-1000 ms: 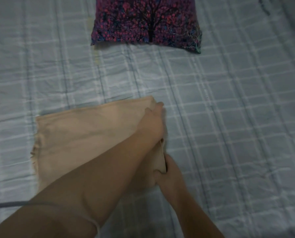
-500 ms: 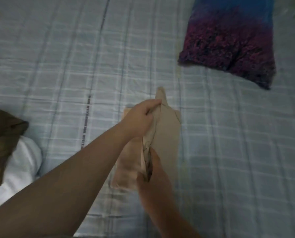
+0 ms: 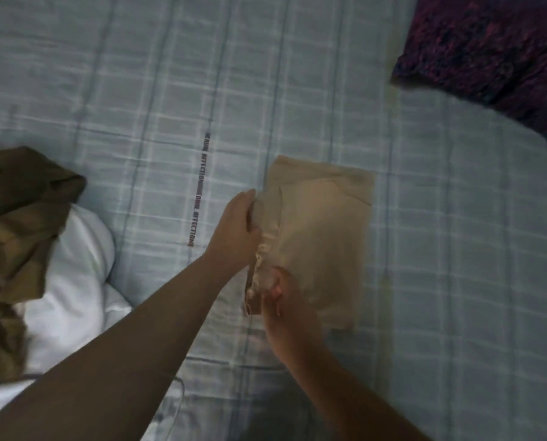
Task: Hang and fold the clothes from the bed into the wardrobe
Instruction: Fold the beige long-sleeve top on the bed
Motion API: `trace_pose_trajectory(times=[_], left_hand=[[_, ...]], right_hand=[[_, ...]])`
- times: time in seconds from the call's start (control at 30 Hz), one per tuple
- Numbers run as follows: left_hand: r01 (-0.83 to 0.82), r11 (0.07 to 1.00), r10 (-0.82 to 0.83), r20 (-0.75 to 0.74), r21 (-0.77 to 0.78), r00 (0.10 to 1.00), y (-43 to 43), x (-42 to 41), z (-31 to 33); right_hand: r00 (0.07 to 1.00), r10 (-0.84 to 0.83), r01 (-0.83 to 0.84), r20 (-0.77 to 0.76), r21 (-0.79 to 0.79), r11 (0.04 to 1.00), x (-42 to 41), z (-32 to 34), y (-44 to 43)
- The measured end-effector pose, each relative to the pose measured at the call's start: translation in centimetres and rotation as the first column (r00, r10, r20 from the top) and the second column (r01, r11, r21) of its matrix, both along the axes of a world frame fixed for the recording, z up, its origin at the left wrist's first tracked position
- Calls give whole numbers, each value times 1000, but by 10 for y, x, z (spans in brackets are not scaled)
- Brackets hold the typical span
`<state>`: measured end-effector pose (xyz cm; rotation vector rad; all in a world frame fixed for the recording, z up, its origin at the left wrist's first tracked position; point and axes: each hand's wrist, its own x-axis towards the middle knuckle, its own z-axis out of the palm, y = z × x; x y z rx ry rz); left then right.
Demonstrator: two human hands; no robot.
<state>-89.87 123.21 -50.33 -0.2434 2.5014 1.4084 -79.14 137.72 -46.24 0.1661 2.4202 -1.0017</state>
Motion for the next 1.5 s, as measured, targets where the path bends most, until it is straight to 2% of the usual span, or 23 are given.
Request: trace_pose_trajectory(times=[0.07,0.13,0.2,0.27,0.4,0.6,0.7,0.87,0.93,1.03,1.2,1.33,1.43,1.47,1.5], left_hand=[[6,997,-6,1,-71,1000,4,27,1],[57,933,-89,-73,-356,993,11,59,-2],[153,840,-294,-199,-520,935,22,82,4],[300,754,-507,-227,-584,832,37,98,6],[456,590,-693,-129,-666,709,45,115,-16],[526,477,-744,-5,-704,668,21,113,-41],[523,431,-744,38,-735,667,25,113,-35],[437,385,-743,7,-813,669,39,122,-22],[436,368,-741,25,-821,671,44,125,-17],[490,335,-795,38,-805,605,48,145,-5],[605,349,-841,45,-716,539,61,224,14],[738,328,-827,198,-590,527,82,285,9],[806,313,-808,305,-502,503,87,288,12],[820,330,-811,304,-467,499,85,283,16],[829,387,-806,289,-404,517,83,273,26]], right_hand=[[992,-59,68,-110,74,995,2,-3,27],[963,-34,70,-269,126,990,5,-8,57],[913,120,-38,-390,212,977,7,-18,85],[845,327,-193,-424,328,925,9,-28,106],[738,608,-446,-291,466,764,15,-53,136],[657,740,-554,-143,575,603,10,-64,151],[652,748,-547,-126,605,579,10,-57,150],[670,733,-518,-120,632,576,10,-44,143],[662,737,-512,-138,634,579,13,-41,146],[624,761,-507,-177,650,566,31,-38,163],[526,841,-620,-127,620,481,115,-27,195],[590,807,-688,-9,517,509,175,-29,208],[642,765,-712,52,411,570,178,-32,206],[656,752,-715,62,370,593,173,-29,207],[676,734,-710,60,321,627,166,-22,207]])
